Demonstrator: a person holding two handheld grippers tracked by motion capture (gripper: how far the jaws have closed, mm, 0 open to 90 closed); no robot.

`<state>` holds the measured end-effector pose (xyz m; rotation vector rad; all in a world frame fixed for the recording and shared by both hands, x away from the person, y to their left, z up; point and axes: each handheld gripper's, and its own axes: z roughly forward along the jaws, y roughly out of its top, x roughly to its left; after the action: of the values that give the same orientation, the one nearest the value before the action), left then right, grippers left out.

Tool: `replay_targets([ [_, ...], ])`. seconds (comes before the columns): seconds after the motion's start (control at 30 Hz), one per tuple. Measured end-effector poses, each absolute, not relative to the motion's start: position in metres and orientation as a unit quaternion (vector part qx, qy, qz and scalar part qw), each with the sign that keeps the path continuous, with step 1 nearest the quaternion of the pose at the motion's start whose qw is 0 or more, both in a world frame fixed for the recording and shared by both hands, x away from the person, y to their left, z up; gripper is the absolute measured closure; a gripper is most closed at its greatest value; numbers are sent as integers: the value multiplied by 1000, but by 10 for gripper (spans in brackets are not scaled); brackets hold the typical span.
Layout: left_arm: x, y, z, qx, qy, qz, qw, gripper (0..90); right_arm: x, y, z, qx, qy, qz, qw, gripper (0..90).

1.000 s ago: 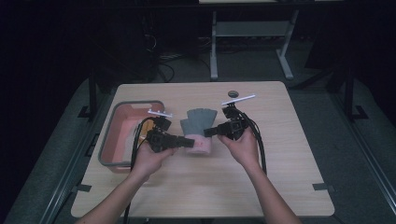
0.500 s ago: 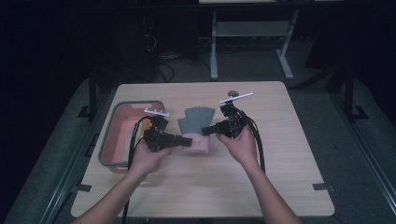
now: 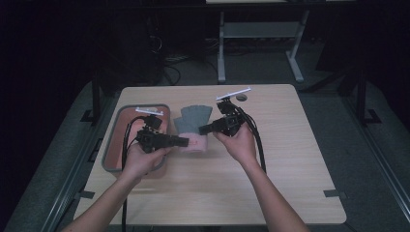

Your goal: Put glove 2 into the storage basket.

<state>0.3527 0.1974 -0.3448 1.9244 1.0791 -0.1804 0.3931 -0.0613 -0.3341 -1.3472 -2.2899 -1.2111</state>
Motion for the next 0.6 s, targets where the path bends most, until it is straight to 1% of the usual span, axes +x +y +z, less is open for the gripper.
replay_targets([
  [0.6, 357, 226, -333, 768, 448, -62, 453, 664, 407, -34, -324, -444, -781, -420, 126, 774],
])
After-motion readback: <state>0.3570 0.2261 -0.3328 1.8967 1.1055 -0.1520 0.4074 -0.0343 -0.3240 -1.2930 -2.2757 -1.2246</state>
